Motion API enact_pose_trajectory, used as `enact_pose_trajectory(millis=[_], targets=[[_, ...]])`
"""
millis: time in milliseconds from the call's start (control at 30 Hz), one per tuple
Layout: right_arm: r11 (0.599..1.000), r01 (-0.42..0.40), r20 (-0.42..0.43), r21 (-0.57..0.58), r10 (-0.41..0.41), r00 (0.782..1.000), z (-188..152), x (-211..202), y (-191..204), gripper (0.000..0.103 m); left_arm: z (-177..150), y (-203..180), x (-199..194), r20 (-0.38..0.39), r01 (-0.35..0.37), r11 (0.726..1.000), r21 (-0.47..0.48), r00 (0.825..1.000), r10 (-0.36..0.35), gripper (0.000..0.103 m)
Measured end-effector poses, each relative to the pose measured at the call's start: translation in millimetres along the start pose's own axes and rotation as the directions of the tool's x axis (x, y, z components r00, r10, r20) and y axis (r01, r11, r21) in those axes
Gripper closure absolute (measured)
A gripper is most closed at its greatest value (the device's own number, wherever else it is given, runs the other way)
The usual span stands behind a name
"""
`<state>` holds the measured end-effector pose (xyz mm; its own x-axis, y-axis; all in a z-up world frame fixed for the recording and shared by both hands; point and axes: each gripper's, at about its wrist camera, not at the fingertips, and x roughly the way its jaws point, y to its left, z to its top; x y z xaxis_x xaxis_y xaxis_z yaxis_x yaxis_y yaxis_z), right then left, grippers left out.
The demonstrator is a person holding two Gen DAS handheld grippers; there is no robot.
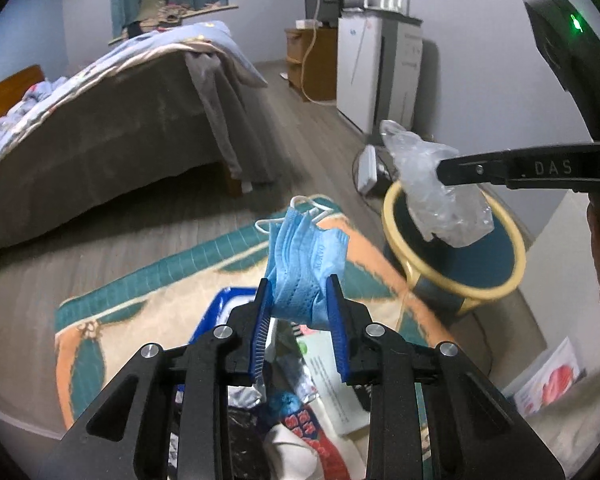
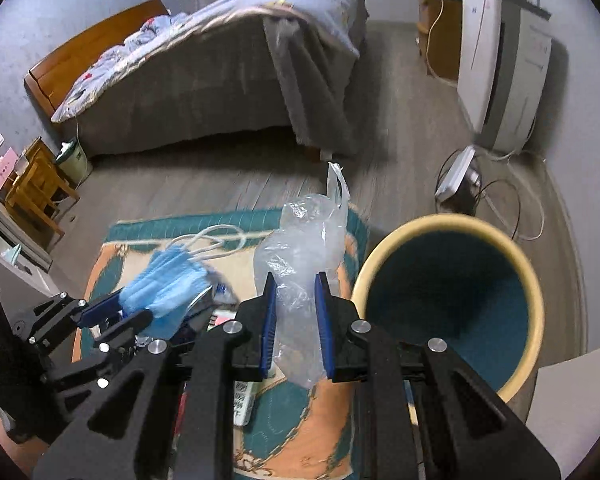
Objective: Collect trash
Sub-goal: 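Carry the mask and plastic bag over the bin and open both tools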
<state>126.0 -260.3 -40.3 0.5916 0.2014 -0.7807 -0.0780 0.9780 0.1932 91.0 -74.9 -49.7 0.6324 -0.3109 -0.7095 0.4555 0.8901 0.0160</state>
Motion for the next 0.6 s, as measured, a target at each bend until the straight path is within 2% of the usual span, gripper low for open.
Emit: enact_pose_trajectory(millis=[200, 367, 500, 600], targets=[[0.996, 0.060, 0.063, -0.060, -0.056, 0.996, 9, -24, -16, 0.085, 11, -1, -4, 0.013, 0.017, 0.999, -0.050, 1.000, -0.017, 0.074], [0.979, 0.171, 0.123, -0.114, -0.157, 0.980, 14, -45, -43, 0.085, 9, -13, -4, 0.014, 0.032, 0.999, -0.036, 0.999, -0.032, 0.074], [0.964, 0.239, 0.132, -0.120, -0.223, 0.966, 14, -47, -67, 0.085, 14, -31, 0, 0.015, 0.032, 0.999, -0.013, 0.999, -0.032, 0.074], [0.962, 0.252, 0.127, -0.107, -0.238, 0.963, 11, -44, -86, 0.085, 22, -44, 3, 0.026, 0.049, 0.999, -0.010, 0.998, -0.049, 0.074]])
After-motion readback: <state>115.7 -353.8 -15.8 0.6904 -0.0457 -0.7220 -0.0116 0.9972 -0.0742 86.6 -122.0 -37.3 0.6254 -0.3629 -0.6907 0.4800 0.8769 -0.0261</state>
